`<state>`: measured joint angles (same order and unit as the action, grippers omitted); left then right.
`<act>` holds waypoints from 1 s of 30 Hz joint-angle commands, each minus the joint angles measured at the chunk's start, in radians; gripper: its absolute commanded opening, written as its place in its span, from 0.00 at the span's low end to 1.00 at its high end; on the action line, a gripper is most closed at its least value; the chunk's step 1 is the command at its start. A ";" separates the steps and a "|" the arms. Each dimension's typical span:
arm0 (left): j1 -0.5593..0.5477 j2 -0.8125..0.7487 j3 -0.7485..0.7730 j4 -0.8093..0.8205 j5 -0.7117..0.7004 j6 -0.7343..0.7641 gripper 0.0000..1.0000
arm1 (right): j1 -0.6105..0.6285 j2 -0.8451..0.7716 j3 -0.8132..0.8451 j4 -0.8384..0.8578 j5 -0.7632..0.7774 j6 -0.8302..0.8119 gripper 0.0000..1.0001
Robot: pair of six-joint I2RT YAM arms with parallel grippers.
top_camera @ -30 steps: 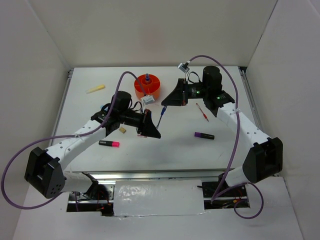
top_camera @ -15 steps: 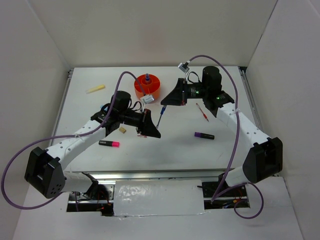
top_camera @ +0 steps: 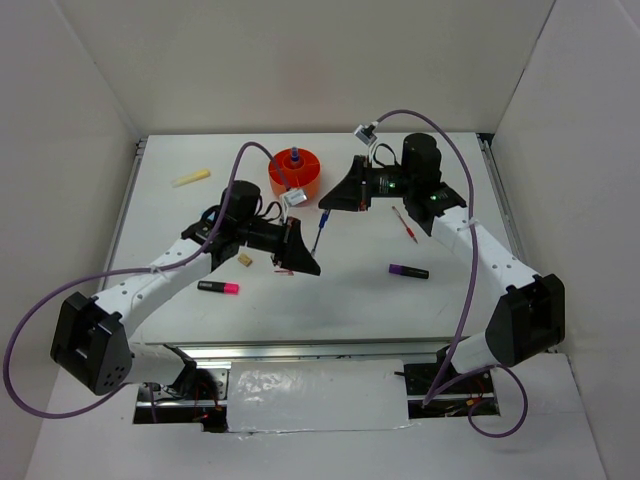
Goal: Sort the stationery into containers
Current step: Close the pen cap on the pen.
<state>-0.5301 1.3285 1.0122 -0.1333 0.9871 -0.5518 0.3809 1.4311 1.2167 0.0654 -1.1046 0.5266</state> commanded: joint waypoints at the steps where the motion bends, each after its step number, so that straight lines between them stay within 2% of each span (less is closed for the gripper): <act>1: 0.051 0.003 0.131 0.290 -0.082 -0.066 0.00 | 0.104 0.017 -0.059 -0.093 -0.147 -0.040 0.00; 30: 0.119 0.026 0.215 0.333 -0.076 -0.065 0.00 | 0.159 0.046 -0.083 -0.102 -0.170 -0.042 0.00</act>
<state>-0.4721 1.3674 1.0550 -0.1490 1.0233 -0.5510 0.3973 1.4437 1.2110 0.1535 -1.0241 0.5232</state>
